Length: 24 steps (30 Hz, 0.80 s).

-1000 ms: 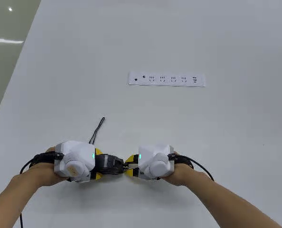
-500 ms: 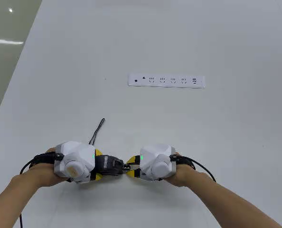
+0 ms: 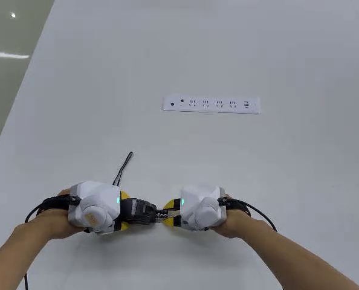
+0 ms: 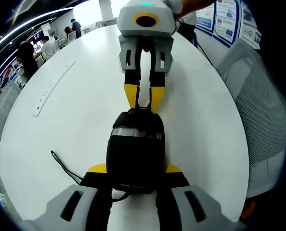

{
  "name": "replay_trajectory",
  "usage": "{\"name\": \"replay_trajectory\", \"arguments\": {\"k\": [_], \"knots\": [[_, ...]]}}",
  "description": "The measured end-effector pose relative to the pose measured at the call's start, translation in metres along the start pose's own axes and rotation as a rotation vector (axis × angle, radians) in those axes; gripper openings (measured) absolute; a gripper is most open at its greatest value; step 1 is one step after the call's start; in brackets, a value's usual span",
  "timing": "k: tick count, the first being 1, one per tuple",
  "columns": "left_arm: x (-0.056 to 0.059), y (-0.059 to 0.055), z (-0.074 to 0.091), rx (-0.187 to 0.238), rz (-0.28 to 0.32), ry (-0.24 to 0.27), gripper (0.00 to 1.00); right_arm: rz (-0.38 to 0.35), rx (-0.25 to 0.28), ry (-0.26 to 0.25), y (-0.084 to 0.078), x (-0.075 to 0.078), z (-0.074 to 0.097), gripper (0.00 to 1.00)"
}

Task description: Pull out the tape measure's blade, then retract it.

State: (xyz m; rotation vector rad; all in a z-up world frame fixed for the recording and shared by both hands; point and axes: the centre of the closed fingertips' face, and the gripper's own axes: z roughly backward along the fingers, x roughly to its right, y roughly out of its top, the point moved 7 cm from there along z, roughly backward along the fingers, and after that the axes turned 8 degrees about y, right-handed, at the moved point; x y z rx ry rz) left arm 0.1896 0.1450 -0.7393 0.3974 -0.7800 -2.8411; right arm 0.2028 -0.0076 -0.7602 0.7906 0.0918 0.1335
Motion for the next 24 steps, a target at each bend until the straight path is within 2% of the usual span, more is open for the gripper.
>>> {"name": "replay_trajectory", "arguments": {"k": [17, 24], "knots": [[0.0, -0.004, -0.002, 0.0, -0.003, 0.003, 0.29, 0.008, -0.012, -0.001, -0.004, -0.002, 0.01, 0.11], [0.001, 0.001, 0.001, -0.001, -0.004, 0.004, 0.29, 0.011, -0.02, 0.0, -0.008, -0.003, 0.013, 0.11]]}}
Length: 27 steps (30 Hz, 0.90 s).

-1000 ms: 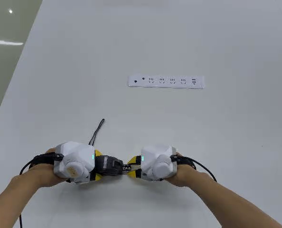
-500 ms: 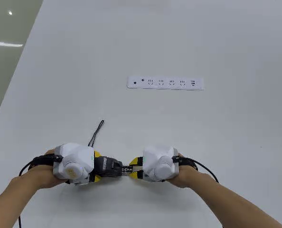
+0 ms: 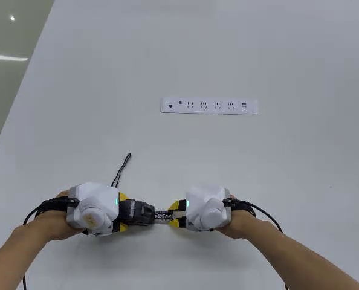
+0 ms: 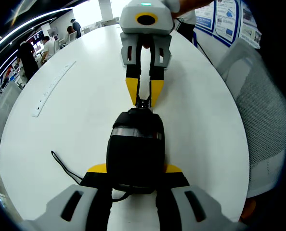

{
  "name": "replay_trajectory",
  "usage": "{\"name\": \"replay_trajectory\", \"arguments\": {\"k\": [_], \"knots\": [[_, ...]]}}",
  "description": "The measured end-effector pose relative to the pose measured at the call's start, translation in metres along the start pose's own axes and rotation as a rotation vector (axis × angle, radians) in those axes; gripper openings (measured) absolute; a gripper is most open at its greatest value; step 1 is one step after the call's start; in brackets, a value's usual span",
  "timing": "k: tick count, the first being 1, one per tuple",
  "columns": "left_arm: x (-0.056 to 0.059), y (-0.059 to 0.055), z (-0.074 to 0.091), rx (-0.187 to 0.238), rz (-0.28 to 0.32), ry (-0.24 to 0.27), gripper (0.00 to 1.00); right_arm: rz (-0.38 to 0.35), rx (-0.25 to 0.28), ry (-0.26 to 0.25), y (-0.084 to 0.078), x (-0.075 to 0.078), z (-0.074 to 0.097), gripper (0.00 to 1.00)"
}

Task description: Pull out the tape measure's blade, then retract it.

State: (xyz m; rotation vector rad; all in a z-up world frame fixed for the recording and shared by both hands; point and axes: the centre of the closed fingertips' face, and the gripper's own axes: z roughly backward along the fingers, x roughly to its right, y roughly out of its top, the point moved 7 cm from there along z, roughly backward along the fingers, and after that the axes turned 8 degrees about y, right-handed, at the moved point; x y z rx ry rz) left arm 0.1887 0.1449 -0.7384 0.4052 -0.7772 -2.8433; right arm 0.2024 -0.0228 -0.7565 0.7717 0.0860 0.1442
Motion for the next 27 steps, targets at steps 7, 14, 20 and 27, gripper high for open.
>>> {"name": "replay_trajectory", "arguments": {"k": [7, 14, 20, 27], "knots": [[-0.001, 0.0, 0.0, -0.001, 0.0, 0.0, 0.29, 0.004, -0.006, 0.0, -0.003, 0.0, 0.005, 0.11], [-0.001, -0.002, -0.001, -0.001, -0.002, 0.0, 0.29, 0.003, -0.012, 0.0, -0.007, -0.001, 0.009, 0.11], [-0.001, -0.001, -0.001, -0.002, -0.003, 0.0, 0.29, 0.004, -0.016, 0.0, -0.012, -0.001, 0.011, 0.11], [0.0, 0.001, 0.0, -0.002, -0.003, -0.001, 0.29, 0.004, -0.021, 0.001, -0.016, -0.002, 0.015, 0.11]]}}
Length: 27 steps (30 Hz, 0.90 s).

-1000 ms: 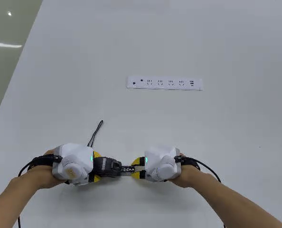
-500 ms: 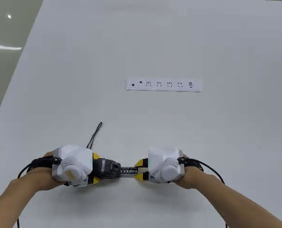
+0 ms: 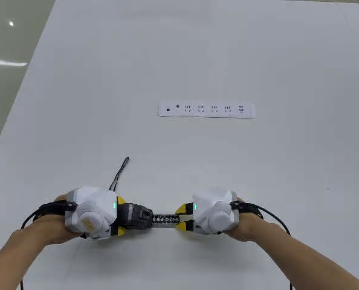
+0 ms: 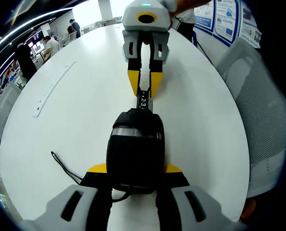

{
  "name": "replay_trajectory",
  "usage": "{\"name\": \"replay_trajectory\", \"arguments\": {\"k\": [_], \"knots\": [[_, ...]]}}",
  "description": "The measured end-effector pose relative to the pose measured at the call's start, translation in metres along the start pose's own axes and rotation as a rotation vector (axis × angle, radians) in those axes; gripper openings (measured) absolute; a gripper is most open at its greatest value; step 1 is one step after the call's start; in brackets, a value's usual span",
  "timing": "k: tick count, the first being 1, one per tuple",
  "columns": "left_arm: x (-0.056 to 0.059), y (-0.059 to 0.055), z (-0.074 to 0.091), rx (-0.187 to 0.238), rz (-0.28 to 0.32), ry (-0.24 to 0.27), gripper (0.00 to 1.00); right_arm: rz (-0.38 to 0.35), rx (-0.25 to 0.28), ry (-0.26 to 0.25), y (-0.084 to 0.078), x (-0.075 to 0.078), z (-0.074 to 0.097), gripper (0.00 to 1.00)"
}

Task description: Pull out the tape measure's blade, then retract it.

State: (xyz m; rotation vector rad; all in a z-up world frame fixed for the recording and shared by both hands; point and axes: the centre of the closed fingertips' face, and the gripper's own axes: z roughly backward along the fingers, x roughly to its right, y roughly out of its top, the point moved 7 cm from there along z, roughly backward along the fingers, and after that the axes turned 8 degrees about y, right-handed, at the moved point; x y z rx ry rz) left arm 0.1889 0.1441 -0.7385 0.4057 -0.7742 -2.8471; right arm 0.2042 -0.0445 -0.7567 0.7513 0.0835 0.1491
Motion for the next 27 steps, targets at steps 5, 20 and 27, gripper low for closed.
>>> {"name": "replay_trajectory", "arguments": {"k": [5, 20, 27], "knots": [[0.0, 0.0, 0.0, 0.0, -0.001, 0.0, 0.29, 0.001, -0.002, 0.001, -0.003, 0.0, 0.001, 0.11], [0.001, 0.002, 0.0, -0.003, -0.006, -0.001, 0.29, 0.002, -0.015, 0.0, -0.01, -0.003, 0.01, 0.11], [0.0, -0.003, -0.004, -0.004, -0.007, -0.003, 0.29, 0.005, -0.022, -0.001, -0.016, -0.002, 0.012, 0.11]]}}
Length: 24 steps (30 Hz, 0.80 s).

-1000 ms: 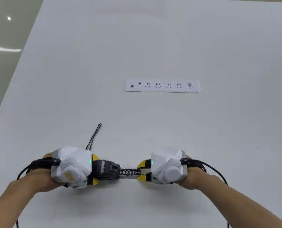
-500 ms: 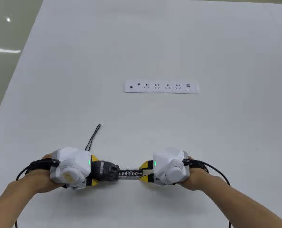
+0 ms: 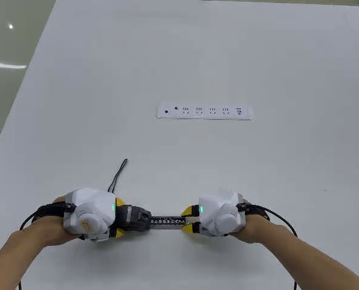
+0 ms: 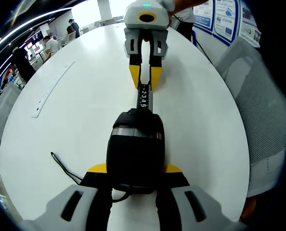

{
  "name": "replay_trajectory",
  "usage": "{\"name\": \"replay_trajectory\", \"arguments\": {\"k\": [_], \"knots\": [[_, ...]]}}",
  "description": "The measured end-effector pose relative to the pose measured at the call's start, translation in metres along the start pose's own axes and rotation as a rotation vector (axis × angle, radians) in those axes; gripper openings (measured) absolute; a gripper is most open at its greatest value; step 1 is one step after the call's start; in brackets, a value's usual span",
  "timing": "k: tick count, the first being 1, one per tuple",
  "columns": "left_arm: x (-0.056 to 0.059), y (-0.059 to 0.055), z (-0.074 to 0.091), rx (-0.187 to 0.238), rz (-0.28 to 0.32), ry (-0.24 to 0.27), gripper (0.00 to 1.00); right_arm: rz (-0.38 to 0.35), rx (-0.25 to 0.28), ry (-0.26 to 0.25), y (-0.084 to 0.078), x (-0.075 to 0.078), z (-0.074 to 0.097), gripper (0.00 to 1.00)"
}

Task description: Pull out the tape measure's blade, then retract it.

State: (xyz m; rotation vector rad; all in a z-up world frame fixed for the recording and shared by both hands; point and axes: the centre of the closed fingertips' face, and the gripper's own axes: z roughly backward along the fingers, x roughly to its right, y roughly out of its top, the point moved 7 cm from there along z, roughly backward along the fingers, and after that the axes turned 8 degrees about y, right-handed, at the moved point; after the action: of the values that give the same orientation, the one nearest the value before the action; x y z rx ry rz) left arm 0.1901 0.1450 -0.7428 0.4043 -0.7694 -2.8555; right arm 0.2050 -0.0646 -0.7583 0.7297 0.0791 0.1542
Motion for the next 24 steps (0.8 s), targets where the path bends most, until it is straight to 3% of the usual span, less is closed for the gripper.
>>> {"name": "replay_trajectory", "arguments": {"k": [24], "knots": [[0.0014, 0.0086, 0.005, -0.005, -0.004, 0.0, 0.29, 0.006, -0.006, -0.003, -0.0058, -0.0032, 0.0081, 0.11]]}}
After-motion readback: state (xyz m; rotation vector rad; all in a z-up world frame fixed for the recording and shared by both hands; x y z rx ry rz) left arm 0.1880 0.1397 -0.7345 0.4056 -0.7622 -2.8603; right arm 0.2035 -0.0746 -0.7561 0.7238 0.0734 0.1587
